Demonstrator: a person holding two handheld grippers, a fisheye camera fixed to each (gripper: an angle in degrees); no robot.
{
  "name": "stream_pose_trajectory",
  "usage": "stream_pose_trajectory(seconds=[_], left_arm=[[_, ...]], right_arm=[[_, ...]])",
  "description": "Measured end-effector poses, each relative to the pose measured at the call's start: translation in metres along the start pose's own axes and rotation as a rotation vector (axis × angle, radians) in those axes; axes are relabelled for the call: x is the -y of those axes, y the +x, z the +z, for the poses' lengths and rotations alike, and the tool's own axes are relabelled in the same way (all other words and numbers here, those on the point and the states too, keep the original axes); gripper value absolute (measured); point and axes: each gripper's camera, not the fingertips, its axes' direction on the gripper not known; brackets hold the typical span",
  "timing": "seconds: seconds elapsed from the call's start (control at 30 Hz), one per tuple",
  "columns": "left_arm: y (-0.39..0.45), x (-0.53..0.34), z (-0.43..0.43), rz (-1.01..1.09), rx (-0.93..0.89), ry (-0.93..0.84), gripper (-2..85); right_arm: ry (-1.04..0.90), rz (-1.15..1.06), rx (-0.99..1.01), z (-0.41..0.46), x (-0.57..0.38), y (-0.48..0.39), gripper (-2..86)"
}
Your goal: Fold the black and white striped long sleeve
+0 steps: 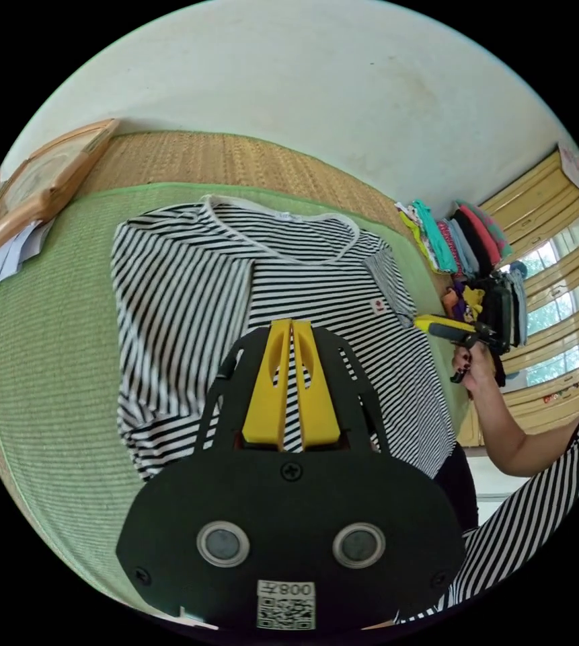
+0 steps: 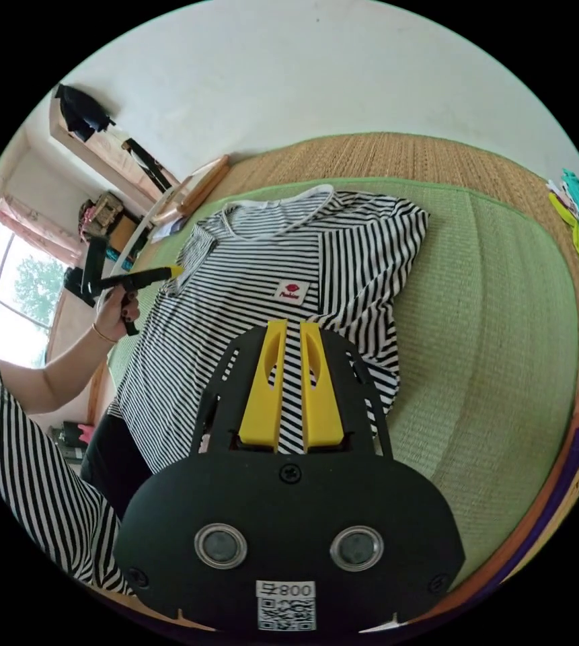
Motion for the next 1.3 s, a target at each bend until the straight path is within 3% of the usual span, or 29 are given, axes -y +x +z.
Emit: stream_pose_trajectory(seconds=[0.33,0.47,0.57,0.83,0.97,1.2,1.3], left_arm=[[0.104,0.053,0.075,0.263,-0.175,-0.06,0.1],[0.135,0.07,0.112,0.333,-0.033,-0.121,0.1],[0.136,0.064,0.132,0.356,0.102,-0.202,0.1],[0.121,0.023,0.087,0.268,-0.033,-0.113,0.1],[0.105,-0.026,0.04,0.193,-0.104,-0.056,0.1],[0.023,-0.114,-0.07,-0.117,0.145,0.098,0.1],[-0.008,-0.137,-0.082,-0.24,0.209,0.049,0.1]], right_arm=[[0.097,0.144,-0.063,-0.037,-0.027,0.039,1.2],[0.06,0.222,-0.154,-0.027,-0.04,0.058,0.3],[0.105,0.254,-0.117,-0.033,-0.053,0.064,0.1],[0.163,0.337,-0.162,-0.047,-0.075,0.059,0.0],[0.205,0.245,-0.139,-0.059,-0.08,0.028,0.0],[0.067,0.162,-0.131,-0.021,-0.064,0.004,0.1],[0.085,0.178,-0.102,-0.016,-0.071,0.003,0.1]])
